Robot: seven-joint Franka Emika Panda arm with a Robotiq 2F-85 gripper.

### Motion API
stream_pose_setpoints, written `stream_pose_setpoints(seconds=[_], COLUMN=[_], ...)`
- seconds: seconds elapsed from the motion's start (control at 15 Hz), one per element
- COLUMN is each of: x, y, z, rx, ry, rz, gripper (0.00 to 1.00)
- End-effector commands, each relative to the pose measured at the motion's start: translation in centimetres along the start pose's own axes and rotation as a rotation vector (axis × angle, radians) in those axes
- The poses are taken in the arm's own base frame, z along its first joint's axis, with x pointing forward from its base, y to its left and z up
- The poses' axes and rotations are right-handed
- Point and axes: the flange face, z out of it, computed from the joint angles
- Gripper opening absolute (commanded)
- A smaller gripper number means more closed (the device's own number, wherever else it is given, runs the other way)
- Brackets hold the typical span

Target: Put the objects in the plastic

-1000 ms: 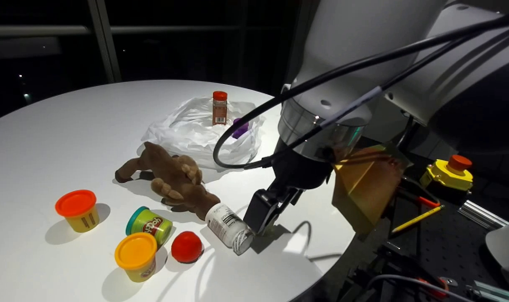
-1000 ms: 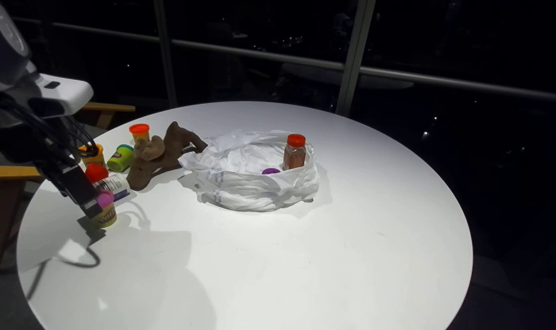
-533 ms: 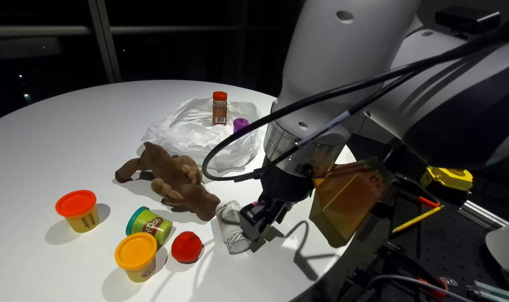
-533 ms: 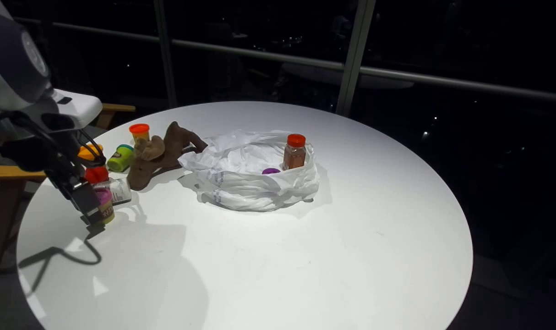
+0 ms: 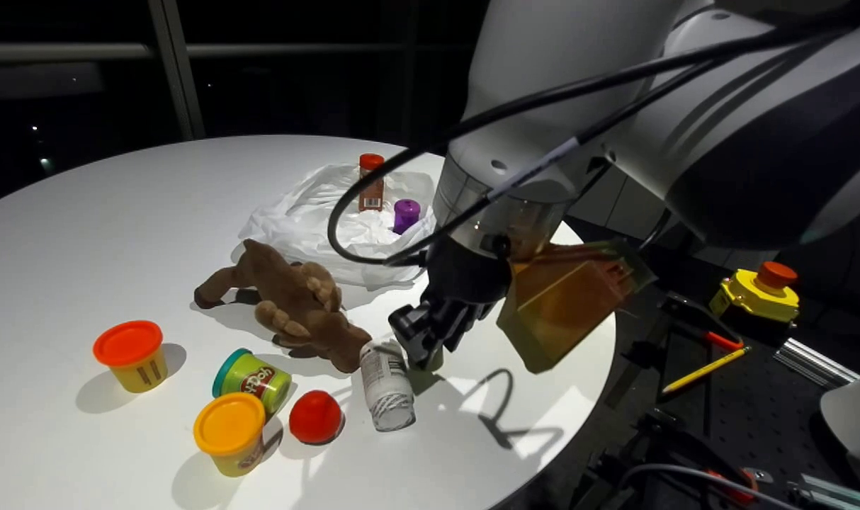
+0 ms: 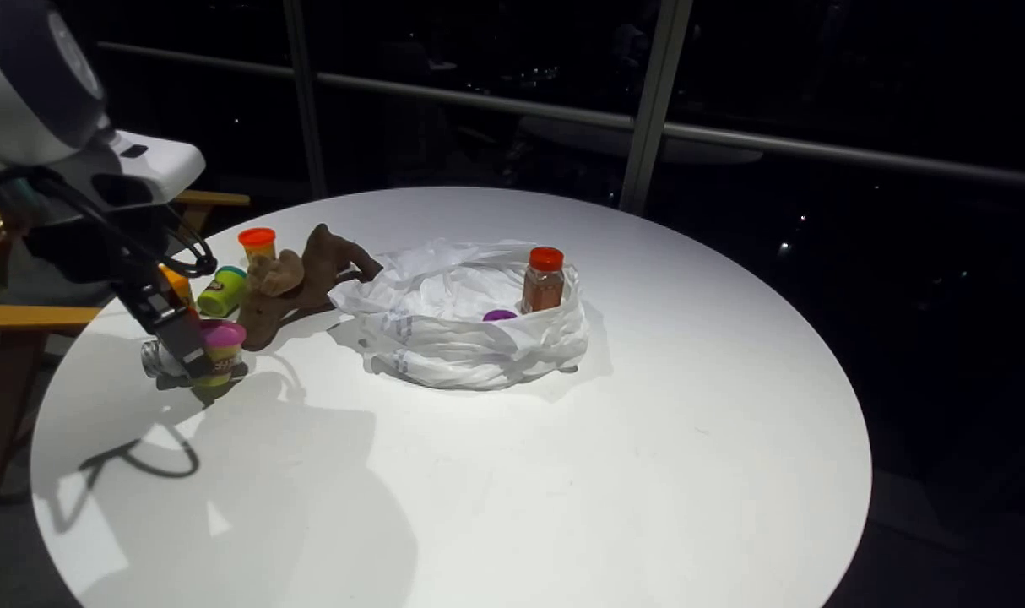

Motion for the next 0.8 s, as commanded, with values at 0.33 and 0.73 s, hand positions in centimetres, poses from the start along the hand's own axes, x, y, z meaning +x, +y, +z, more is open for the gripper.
stream_pose_setpoints(seconds=[0.33, 0.73], x=[3.7, 11.3], y=[1.3, 1.4], z=[-3.2, -8.3], rx=[-0.034, -0.02], ry=[0.075, 0.181], rz=[0.023, 0.076], gripper=[0.18, 0.18])
